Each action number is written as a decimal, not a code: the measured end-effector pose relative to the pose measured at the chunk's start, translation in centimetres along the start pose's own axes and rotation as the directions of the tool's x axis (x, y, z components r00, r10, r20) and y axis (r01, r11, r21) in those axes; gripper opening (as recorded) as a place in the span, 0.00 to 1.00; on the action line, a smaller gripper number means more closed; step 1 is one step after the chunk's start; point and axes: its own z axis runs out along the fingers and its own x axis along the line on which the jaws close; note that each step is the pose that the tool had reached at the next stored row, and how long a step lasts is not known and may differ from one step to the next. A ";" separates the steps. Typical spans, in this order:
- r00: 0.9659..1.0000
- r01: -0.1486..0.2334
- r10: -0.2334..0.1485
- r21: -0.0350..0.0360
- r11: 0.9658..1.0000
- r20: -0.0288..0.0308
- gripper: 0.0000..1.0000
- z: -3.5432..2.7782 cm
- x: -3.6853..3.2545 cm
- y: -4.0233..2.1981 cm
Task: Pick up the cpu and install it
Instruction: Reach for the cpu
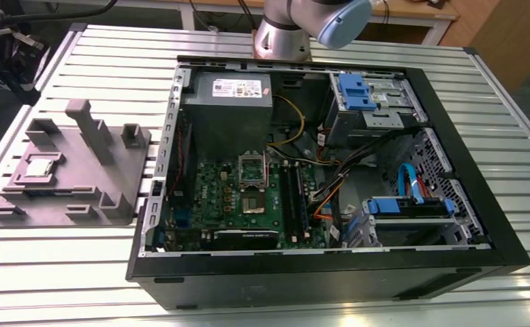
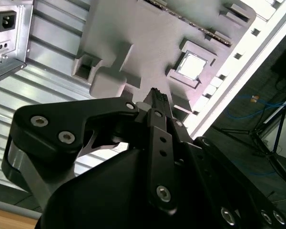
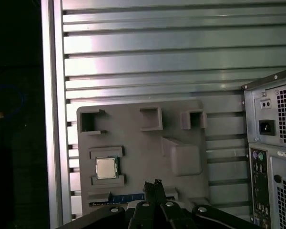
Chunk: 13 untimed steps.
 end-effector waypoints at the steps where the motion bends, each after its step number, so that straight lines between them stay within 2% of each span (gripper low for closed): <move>1: 1.000 0.000 0.000 0.000 1.000 0.000 0.10 0.06 0.15 -0.01; 6: 1.000 0.000 0.000 0.000 1.000 0.000 0.10 0.29 0.96 -0.09; 13: 1.000 0.000 0.000 0.000 1.000 0.000 0.10 0.68 1.28 -0.33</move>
